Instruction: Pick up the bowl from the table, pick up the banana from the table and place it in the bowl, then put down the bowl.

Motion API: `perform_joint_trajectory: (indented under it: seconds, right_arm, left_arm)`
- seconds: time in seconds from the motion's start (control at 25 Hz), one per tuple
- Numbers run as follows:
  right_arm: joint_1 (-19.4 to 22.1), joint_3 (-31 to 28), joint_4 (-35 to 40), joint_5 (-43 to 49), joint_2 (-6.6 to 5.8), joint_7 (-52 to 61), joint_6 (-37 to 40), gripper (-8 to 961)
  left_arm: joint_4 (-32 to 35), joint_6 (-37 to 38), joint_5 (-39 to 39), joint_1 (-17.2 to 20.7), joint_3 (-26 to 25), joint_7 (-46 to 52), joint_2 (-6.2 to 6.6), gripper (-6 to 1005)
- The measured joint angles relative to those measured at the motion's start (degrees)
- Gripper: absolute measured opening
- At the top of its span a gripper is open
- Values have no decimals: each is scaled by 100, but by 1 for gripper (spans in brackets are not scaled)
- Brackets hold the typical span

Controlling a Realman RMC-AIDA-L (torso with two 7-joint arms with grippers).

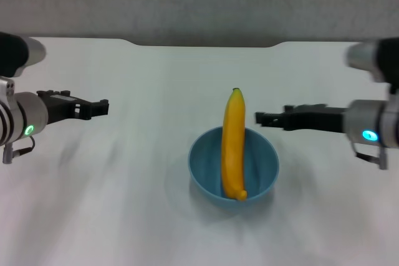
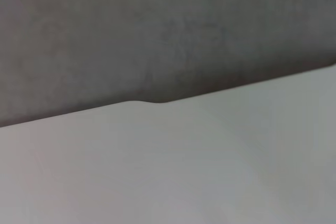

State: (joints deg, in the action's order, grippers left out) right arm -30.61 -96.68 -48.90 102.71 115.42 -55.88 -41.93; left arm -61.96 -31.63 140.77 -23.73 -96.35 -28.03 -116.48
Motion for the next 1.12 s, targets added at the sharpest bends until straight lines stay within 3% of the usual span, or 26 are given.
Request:
perform_joint_trajectory:
  seconds: [0.2,0.4,0.44,0.48,0.76,0.8,0.88,1.12]
  right_arm:
    - [895,1,-624,-1240,1,-1290,249,798]
    - [1278,-2,-260,-2969,9,-3128,208,888]
    - [1324,17,-88,-3390,19,-3566,170,902]
    - [1341,41,173,-3867,22,-4018,87,902]
    - [1255,-6,1850,-6068,4,-6165,-1238,900]
    - [1248,13,2023,-6247,7,-6388,-1322,900]
    - [1219,50,2291,-6432,9,-6611,-1398,900]
    - [1134,60,2718,-6473,18,-6748,-1336,898]
  left_arm:
    - [44,360,-699,220,2,-296,19,905]
    - [69,443,-2130,434,-50,-1446,12,905]
    - [69,443,-2130,434,-50,-1446,12,905]
    - [80,449,-2869,531,-70,-2119,13,905]
    - [323,468,-5146,786,-13,-4499,-1,906]
    - [323,468,-5146,786,-13,-4499,-1,906]
    - [546,417,-5992,840,166,-6269,-15,906]
    - [585,964,-6893,1033,909,-8517,-46,843]
